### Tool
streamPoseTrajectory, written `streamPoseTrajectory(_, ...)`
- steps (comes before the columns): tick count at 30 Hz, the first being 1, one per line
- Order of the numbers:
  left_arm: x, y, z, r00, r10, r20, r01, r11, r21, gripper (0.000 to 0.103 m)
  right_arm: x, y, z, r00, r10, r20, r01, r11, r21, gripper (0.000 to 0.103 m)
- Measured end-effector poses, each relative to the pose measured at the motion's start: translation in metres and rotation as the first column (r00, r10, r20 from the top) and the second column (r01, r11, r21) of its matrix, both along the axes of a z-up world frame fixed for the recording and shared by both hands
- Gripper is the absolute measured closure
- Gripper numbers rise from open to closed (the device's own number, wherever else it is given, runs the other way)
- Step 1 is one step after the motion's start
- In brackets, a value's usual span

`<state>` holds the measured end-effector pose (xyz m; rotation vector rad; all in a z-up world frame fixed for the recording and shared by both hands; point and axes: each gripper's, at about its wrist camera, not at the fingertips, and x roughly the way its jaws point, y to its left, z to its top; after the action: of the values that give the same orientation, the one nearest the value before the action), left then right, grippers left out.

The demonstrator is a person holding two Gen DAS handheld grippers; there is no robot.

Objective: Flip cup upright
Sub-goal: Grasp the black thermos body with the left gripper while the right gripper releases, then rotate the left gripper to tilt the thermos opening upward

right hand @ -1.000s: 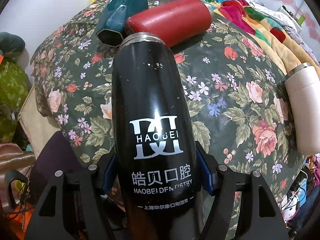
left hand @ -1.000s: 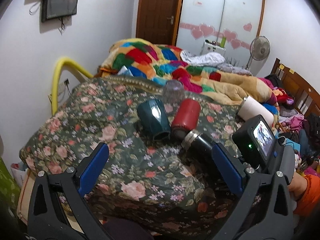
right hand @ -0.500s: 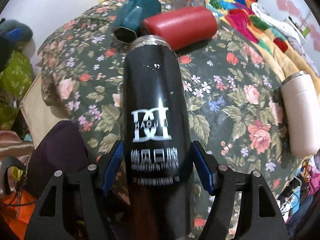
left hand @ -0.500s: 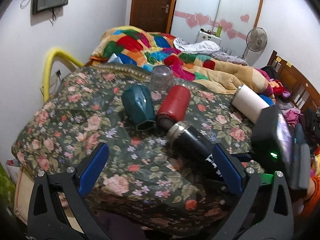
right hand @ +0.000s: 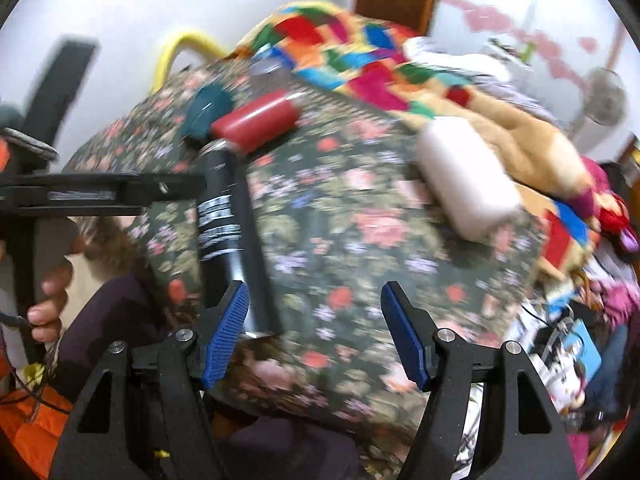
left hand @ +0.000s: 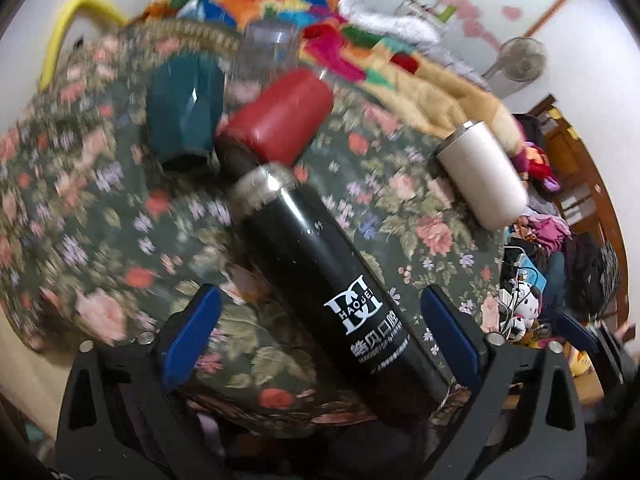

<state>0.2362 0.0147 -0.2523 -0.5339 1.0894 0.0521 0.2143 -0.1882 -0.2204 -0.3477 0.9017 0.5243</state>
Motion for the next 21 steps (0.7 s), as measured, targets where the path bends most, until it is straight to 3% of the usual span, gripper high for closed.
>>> streamPoseTrajectory(8, 0.025, -0.009, -0.036, 0.981, 0.098, -0.168, -0.108, 0.993, -0.051, 0.015, -0.006, -0.042, 0.013, 0.982, -0.171, 0.083, 0.165, 0.984, 0.072, 0.038)
streamPoseTrajectory(12, 0.032, -0.016, -0.043, 0.970, 0.122, -0.209, -0.134, 0.990, -0.043, 0.025, -0.014, -0.048, 0.013, 0.972, -0.204, 0.114, 0.195, 0.977, 0.090, 0.038)
streamPoseTrajectory(17, 0.031, -0.027, -0.039, 0.971, 0.136, -0.195, -0.133, 0.991, 0.029, 0.027, -0.023, -0.049, 0.011, 0.971, -0.203, 0.129, 0.191, 0.977, 0.099, 0.038)
streamPoseTrajectory(21, 0.022, -0.042, -0.036, 0.983, 0.076, -0.167, -0.064, 0.995, 0.077, 0.029, -0.027, -0.050, 0.009, 0.971, -0.209, 0.115, 0.195, 0.973, 0.121, 0.038)
